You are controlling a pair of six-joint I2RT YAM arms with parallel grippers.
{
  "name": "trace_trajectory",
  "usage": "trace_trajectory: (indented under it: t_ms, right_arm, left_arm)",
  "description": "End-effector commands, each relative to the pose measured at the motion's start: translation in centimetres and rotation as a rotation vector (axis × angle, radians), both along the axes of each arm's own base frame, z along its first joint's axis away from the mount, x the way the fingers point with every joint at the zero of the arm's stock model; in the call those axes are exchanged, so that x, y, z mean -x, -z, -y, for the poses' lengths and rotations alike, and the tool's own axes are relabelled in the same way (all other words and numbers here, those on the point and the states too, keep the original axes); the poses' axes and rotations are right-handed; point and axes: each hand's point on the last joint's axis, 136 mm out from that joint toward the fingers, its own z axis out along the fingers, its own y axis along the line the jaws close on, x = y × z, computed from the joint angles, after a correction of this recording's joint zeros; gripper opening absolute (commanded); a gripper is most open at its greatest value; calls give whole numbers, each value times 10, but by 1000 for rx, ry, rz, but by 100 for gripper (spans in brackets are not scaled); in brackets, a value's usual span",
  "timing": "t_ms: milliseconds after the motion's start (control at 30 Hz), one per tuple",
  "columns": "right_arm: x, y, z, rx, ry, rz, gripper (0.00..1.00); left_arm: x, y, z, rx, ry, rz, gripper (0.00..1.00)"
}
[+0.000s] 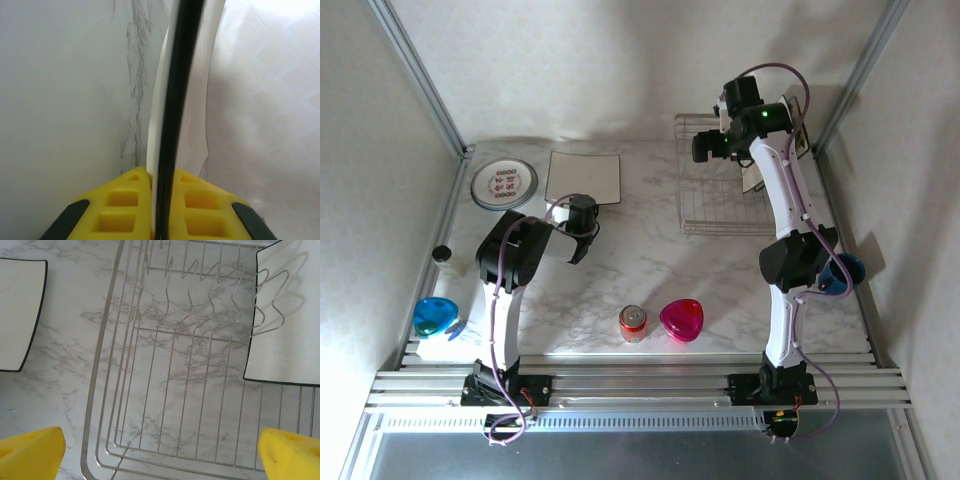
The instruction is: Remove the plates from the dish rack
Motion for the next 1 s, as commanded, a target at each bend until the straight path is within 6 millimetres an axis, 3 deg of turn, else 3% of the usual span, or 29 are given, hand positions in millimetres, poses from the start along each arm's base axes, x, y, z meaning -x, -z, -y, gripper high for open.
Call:
trace_trajectory:
  t_ms: [0, 967]
  right_arm:
    - [1, -6, -6, -14, -24, 8, 99]
    - [7, -11, -7, -22, -34, 16, 99]
  left_arm:
    - [-18, -41, -3, 49, -33, 128, 11]
    - [-8, -7, -2, 47, 36, 3, 39]
